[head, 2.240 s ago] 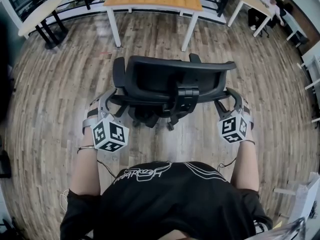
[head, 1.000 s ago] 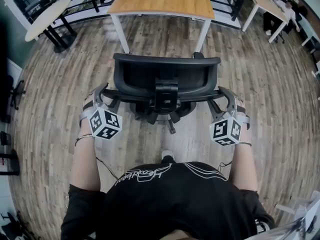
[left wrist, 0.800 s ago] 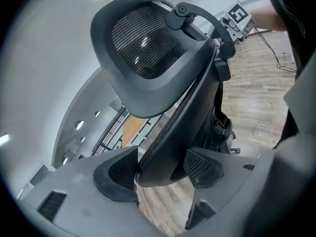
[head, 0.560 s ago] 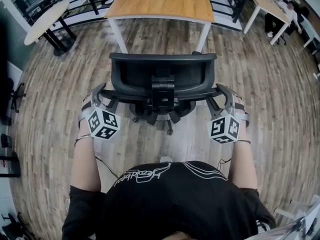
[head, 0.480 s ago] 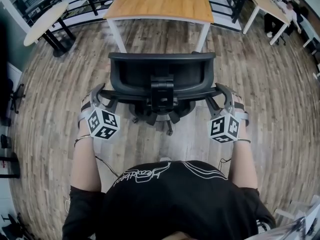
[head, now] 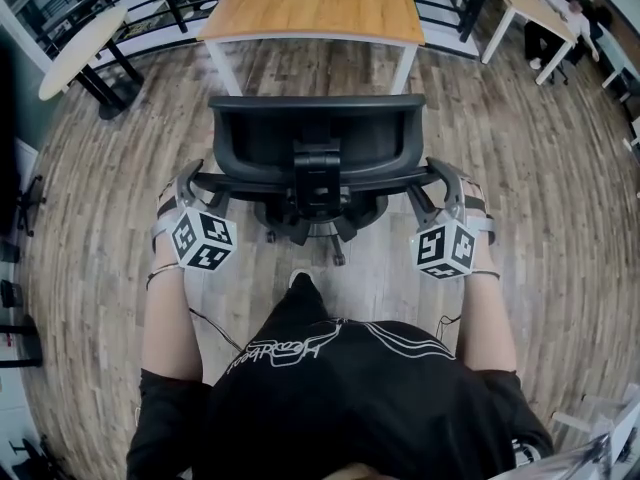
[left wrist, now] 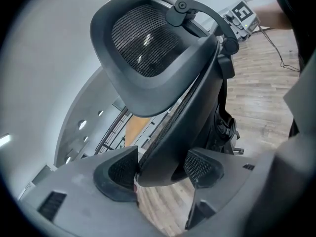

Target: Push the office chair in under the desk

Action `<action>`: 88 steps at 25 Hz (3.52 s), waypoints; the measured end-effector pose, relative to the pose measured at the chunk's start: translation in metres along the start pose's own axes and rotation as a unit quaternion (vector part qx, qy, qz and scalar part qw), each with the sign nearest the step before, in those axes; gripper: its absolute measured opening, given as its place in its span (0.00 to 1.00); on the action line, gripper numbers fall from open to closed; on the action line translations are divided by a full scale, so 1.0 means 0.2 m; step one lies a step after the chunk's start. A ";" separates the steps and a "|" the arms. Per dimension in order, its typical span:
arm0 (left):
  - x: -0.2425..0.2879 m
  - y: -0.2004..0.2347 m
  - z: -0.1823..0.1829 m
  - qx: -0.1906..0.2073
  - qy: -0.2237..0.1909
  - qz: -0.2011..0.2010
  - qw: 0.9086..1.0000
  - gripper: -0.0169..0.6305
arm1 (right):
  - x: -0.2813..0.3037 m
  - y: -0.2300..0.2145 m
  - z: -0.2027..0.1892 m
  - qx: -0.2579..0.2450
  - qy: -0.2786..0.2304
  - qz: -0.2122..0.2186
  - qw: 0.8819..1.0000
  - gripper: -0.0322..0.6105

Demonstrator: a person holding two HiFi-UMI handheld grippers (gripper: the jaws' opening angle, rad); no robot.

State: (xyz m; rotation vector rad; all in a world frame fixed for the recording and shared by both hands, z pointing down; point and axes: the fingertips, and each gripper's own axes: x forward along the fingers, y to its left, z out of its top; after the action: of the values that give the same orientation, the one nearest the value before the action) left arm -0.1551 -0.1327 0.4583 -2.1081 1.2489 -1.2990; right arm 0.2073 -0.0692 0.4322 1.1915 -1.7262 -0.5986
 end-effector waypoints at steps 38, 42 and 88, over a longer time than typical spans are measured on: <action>1.18 0.77 0.19 0.038 -0.045 -0.015 0.998 0.44 | 1.13 -0.48 0.15 0.016 0.092 -0.051 0.994 0.47; 1.23 0.80 0.19 0.040 -0.052 -0.013 0.998 0.44 | 1.17 -0.49 0.17 0.018 0.094 -0.058 0.994 0.47; 1.86 1.12 0.39 0.004 0.031 0.061 0.998 0.44 | 1.90 -0.94 0.11 0.007 -0.030 -0.028 0.999 0.47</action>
State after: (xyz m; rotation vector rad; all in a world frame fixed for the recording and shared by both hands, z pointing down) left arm -0.1301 -0.5731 0.4611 -1.9660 1.3719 -1.3241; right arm 0.2340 -0.4934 0.4318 1.2472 -1.7554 -0.6627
